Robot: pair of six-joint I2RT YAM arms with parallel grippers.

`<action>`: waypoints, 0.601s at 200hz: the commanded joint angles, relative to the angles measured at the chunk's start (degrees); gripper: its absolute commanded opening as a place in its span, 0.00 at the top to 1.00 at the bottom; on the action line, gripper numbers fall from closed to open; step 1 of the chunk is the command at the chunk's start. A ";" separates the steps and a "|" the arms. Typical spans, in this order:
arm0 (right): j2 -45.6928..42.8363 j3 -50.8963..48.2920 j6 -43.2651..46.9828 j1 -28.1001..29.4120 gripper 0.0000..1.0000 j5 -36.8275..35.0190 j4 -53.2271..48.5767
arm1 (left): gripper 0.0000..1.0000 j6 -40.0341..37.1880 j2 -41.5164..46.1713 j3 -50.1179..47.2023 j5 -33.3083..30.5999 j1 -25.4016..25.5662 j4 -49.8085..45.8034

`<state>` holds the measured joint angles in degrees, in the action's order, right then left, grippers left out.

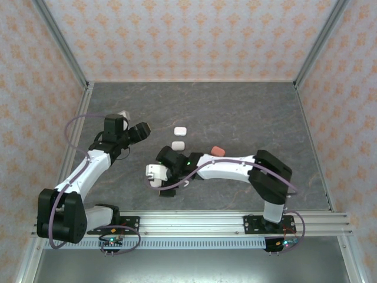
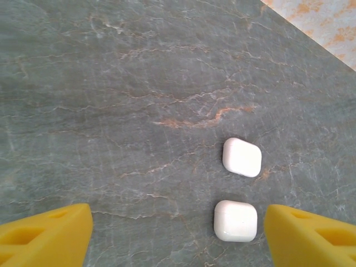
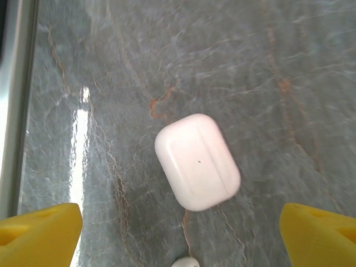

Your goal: Insert wireless bluetooth earbuds into charging case

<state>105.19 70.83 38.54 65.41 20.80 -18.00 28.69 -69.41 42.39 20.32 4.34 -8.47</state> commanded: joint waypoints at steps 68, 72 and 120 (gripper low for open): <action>14.78 13.58 8.56 -0.17 0.26 1.62 -10.04 | 0.19 0.24 3.59 -1.78 0.86 -3.29 -3.13; 15.01 13.82 8.49 -0.28 0.27 1.86 -10.41 | 0.19 0.23 3.64 -1.88 0.81 -3.28 -3.13; 15.07 13.30 7.39 -2.17 0.34 2.17 -12.86 | 0.20 0.95 4.46 -2.49 1.30 -3.38 -2.98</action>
<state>119.85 84.12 45.69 64.49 22.96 -26.72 28.75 -66.24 40.64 20.86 1.34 -10.28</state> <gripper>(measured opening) 0.673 0.805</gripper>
